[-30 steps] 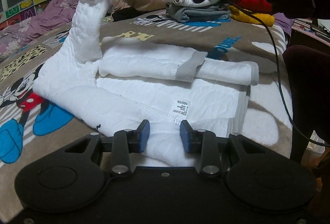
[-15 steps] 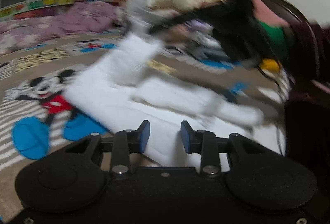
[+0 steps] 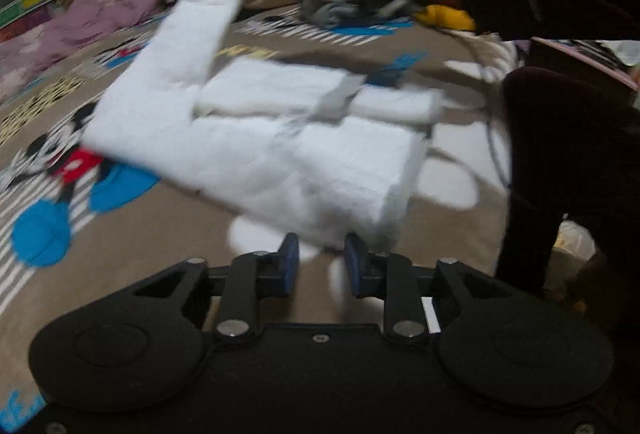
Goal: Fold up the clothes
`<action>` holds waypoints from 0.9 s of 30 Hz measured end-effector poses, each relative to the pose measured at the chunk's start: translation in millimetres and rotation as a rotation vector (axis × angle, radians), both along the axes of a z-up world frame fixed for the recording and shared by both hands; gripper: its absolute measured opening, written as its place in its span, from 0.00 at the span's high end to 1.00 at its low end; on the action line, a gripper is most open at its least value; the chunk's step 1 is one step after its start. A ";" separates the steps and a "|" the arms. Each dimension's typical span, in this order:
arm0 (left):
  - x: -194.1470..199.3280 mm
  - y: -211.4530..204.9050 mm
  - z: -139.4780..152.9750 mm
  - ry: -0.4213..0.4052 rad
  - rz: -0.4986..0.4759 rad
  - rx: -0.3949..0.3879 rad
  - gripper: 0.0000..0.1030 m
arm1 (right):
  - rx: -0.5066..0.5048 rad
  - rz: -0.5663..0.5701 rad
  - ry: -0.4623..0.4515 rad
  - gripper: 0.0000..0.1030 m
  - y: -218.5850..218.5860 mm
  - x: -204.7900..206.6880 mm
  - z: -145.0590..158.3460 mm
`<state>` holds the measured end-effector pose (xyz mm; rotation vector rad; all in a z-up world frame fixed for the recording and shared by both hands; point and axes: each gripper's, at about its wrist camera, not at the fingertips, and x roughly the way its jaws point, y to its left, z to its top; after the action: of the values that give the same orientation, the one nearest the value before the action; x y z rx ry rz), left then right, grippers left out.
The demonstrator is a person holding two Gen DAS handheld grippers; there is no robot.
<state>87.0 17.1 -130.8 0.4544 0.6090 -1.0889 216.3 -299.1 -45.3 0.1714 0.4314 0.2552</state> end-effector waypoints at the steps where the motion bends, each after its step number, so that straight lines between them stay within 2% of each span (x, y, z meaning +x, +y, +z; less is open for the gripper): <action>1: 0.3 -5.1 -0.2 -0.003 -0.007 -0.005 0.78 | 0.012 0.001 -0.002 0.89 -0.2 0.3 1.2; 3: 1.3 -14.5 -2.5 -0.007 -0.017 -0.009 0.78 | 0.030 0.010 -0.010 0.89 0.7 0.1 3.4; 8: 2.7 -33.4 -6.2 -0.027 -0.022 0.006 0.78 | -0.001 0.072 -0.017 0.89 14.0 -10.5 2.3; 15: 2.1 -54.6 -14.1 -0.050 -0.017 0.093 0.79 | 0.016 0.083 0.007 0.89 19.5 -22.1 -6.5; 19: 1.8 -66.6 -18.8 -0.063 -0.014 0.146 0.79 | 0.021 0.087 -0.026 0.89 19.6 -36.3 -0.2; 22: 5.2 -66.1 -21.5 -0.046 -0.005 0.134 0.79 | -0.035 0.111 -0.050 0.89 26.3 -45.5 6.6; 27: 5.4 -63.4 -23.6 -0.042 0.008 0.107 0.78 | -0.166 0.187 -0.043 0.89 50.5 -62.5 6.4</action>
<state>92.4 -46.4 -154.4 0.5660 0.6334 -1.0395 153.8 -248.6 -38.9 -0.0374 0.4246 0.4048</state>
